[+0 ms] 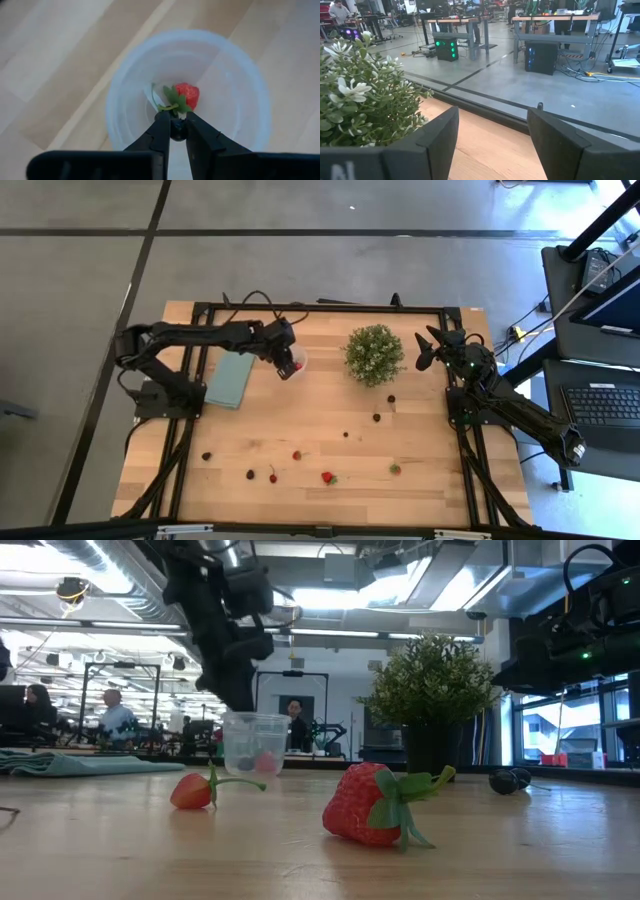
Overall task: Pick and placing Produce into tupperware
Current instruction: Put the blue berry into the transparent container, then put the red strawberry into the transparent container
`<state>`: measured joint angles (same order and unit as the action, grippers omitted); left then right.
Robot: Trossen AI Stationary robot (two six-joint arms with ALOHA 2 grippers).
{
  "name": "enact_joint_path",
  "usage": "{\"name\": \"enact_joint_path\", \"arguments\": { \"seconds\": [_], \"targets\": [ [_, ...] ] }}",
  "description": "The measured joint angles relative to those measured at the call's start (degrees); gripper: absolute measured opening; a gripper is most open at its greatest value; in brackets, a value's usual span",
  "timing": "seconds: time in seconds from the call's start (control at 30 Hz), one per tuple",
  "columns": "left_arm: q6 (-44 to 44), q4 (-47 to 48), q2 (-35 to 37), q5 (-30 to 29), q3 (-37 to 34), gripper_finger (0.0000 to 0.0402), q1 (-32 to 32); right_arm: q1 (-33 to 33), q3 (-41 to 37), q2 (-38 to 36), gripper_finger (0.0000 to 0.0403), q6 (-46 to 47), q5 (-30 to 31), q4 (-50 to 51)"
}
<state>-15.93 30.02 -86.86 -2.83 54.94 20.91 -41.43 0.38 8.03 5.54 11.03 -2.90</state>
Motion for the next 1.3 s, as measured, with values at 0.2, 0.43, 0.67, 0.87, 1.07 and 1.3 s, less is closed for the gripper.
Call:
{"name": "enact_joint_path", "arguments": {
  "seconds": [0.2, 0.43, 0.67, 0.87, 1.07, 1.3],
  "targets": [
    [0.03, -0.74, -2.16, 0.02, 0.0, 0.0049, 0.02, -0.01, 0.02, 0.0, 0.0239, 0.0, 0.0, 0.0],
    [0.03, -1.66, -2.22, 0.0, 0.0, 0.0097, 0.08, -0.02, 0.02, 0.0, 0.0239, 0.0, 0.0, 0.0],
    [1.62, -4.46, -2.17, 0.0, 0.0, 0.0129, 0.08, 0.0, 0.02, 0.0, 0.0239, 0.0, 0.0, 0.0],
    [2.85, -7.17, -0.21, 0.0, 0.07, 0.0179, 0.08, 0.0, 0.01, 0.0, 0.0239, 0.0, 0.01, 0.0],
    [7.01, -7.67, 6.83, 0.81, 0.55, 0.0242, -1.47, -0.03, 0.02, 0.07, 0.0239, -0.56, 0.0, 0.0],
    [8.46, -7.55, 16.15, 0.78, 0.59, 0.0285, -8.47, -0.06, 0.02, 0.09, 0.0239, -1.49, 0.02, -0.01]
  ]
}}
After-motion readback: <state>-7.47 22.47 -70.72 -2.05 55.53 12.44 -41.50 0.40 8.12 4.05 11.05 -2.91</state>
